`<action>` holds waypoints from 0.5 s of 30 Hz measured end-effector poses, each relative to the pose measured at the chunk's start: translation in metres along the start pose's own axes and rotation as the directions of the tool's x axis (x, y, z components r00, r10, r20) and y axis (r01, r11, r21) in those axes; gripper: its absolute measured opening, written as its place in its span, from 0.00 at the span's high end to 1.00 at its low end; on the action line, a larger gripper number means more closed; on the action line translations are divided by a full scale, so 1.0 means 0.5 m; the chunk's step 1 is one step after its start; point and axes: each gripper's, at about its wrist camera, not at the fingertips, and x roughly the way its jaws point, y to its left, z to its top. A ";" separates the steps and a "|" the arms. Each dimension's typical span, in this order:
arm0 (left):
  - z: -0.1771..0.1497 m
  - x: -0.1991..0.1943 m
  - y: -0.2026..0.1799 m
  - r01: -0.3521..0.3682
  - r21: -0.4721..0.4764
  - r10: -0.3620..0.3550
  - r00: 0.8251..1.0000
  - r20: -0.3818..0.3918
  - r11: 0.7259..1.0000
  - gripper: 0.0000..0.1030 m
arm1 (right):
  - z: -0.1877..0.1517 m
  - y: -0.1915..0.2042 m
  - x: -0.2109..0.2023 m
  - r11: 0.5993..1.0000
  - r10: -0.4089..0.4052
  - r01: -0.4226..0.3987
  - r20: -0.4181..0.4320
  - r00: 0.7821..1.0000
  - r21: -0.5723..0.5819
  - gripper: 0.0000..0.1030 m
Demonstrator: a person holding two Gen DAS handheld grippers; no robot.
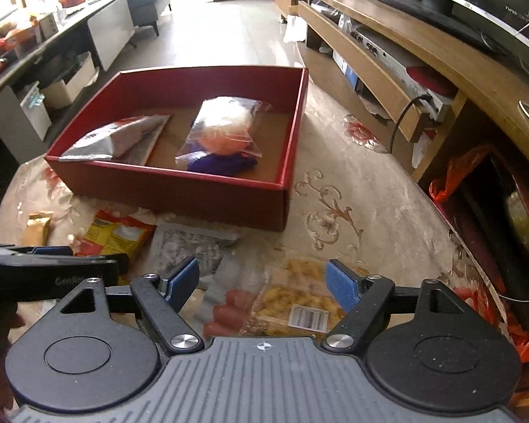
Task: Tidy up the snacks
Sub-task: 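Grasp the red-yellow chip bag with the left gripper while the right grasps the clear bag of yellow puffs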
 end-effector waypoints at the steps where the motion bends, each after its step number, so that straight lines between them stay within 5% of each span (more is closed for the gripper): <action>1: 0.000 0.007 0.001 -0.001 -0.011 0.001 1.000 -0.012 1.000 0.32 | 0.000 -0.005 0.002 1.000 -0.002 0.002 -0.005 1.000 0.006 0.19; 15: -0.018 -0.045 -0.006 0.062 0.017 -0.063 0.998 0.012 0.998 0.47 | -0.002 -0.052 0.018 0.996 0.017 -0.012 -0.057 0.998 0.090 0.17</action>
